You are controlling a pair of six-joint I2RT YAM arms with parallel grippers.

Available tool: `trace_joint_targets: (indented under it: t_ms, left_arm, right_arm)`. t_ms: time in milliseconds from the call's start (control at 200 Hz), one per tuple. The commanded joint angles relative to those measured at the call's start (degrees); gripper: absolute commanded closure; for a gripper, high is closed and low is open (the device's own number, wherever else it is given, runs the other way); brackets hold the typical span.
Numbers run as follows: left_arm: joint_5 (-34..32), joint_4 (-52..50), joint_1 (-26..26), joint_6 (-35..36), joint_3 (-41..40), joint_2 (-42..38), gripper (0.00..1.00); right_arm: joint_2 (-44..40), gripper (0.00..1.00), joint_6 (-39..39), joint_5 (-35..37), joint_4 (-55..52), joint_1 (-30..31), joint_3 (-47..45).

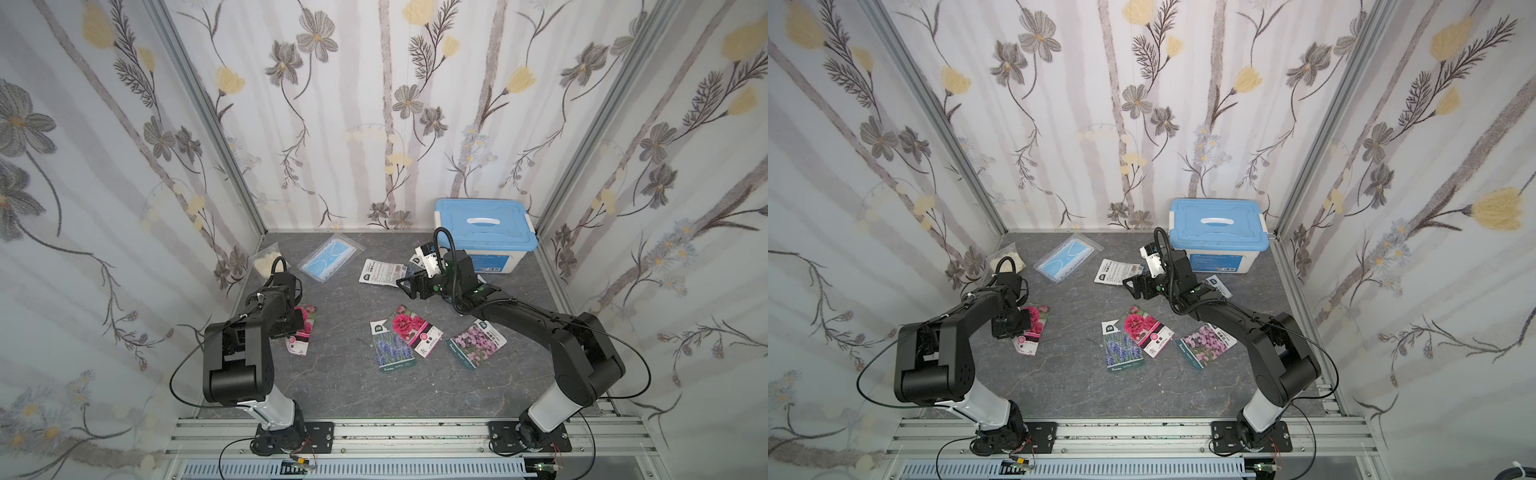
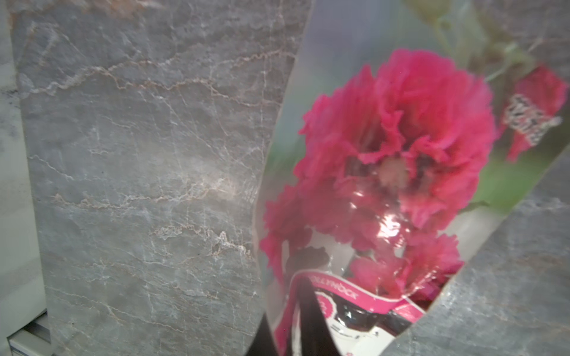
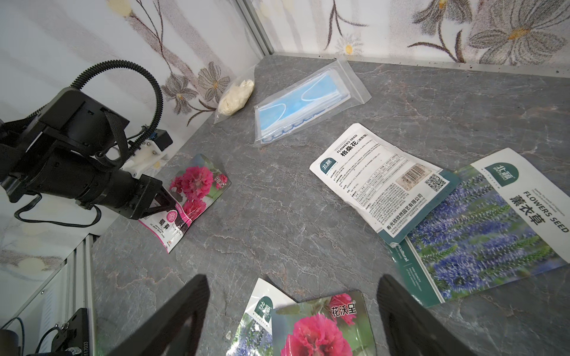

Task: Arrange the seed packets in a row
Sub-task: Place the seed packet at the center of the board, then adjust the seed packet at the center of the board.

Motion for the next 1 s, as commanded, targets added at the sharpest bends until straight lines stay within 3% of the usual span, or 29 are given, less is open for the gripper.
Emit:
trace_joint_targets:
  t_ms: [0, 90, 315, 435, 794, 994]
  left_arm:
    - [-2.2, -1.9, 0.6, 1.0, 0.9, 0.0, 0.31]
    - [-5.2, -4.1, 0.8, 1.7, 2.7, 1.0, 0.19]
    - [-14.0, -7.8, 1.5, -0.1, 7.1, -1.2, 0.10]
    - [-9.1, -7.5, -0.8, -2.7, 9.2, -5.1, 0.10]
    - [6.5, 2.6, -16.9, -17.1, 4.3, -8.5, 0.11]
    - [16.4, 12.6, -19.8, -22.8, -1.8, -10.8, 0.13]
  right_arm:
    - [0.2, 0.13, -0.4, -0.8, 2.4, 0.1, -0.2]
    - [0.3, 0.13, -0.3, -0.9, 2.4, 0.1, -0.3]
    - [-1.0, 0.13, -0.7, -0.4, 2.1, 0.0, -1.3]
    - [-2.1, 0.13, -0.2, -0.5, 2.0, -0.8, -1.8]
    - [-3.8, 0.13, 1.0, -1.3, 1.3, -3.4, -3.1]
    - [-4.1, 0.14, 0.9, -1.6, 1.1, -3.7, -4.0]
